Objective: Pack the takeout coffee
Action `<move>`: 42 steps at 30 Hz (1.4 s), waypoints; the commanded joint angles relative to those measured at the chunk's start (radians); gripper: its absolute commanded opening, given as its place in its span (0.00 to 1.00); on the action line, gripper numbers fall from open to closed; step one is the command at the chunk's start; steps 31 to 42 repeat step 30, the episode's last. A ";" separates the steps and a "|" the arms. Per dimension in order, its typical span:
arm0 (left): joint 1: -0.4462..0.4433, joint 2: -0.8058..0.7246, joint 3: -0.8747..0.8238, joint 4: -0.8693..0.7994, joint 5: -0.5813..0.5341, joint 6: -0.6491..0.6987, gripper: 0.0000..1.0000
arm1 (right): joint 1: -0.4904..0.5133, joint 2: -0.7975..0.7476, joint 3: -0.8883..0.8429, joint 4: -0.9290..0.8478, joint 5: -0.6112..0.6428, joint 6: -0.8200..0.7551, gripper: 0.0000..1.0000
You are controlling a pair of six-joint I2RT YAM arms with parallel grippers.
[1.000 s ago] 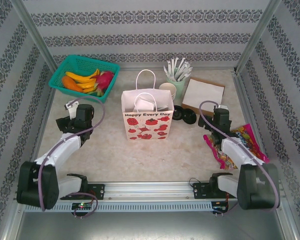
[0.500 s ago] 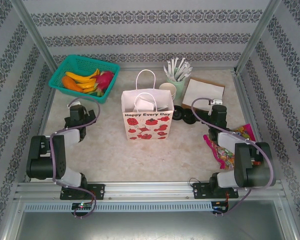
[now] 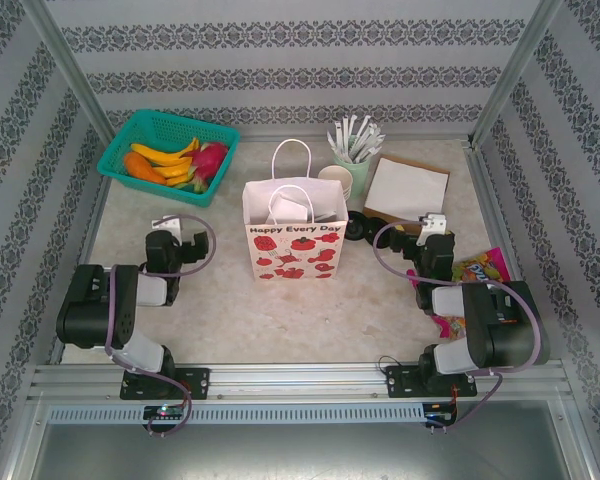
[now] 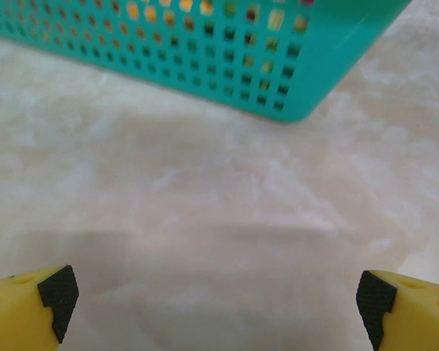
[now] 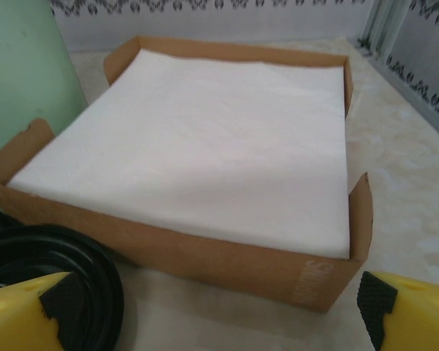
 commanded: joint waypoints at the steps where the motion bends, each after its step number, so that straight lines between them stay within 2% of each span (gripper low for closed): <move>1: -0.053 -0.004 0.030 0.048 -0.179 0.024 1.00 | 0.025 0.025 -0.031 0.184 0.055 -0.025 0.98; 5: -0.055 -0.006 0.034 0.044 -0.203 0.019 1.00 | 0.055 0.097 -0.008 0.237 0.185 -0.021 0.98; 8: -0.056 -0.006 0.035 0.041 -0.205 0.018 1.00 | 0.052 0.081 0.121 -0.016 0.196 -0.007 0.98; 13: -0.056 -0.007 0.032 0.049 -0.205 0.018 1.00 | 0.040 0.081 0.119 -0.012 0.173 0.002 0.98; 14: -0.056 -0.004 0.030 0.057 -0.197 0.023 1.00 | 0.039 0.086 0.120 -0.010 0.145 -0.007 0.98; 15: -0.056 -0.005 0.034 0.047 -0.184 0.026 1.00 | 0.031 0.089 0.130 -0.017 0.059 -0.029 0.98; 16: -0.056 -0.004 0.036 0.044 -0.173 0.032 1.00 | 0.016 0.090 0.141 -0.036 -0.084 -0.058 0.98; 18: -0.056 -0.005 0.039 0.039 -0.155 0.038 1.00 | -0.023 0.087 0.144 -0.047 -0.173 -0.038 0.98; 42: -0.047 -0.002 0.041 0.036 -0.130 0.037 1.00 | -0.023 0.084 0.139 -0.041 -0.162 -0.035 0.98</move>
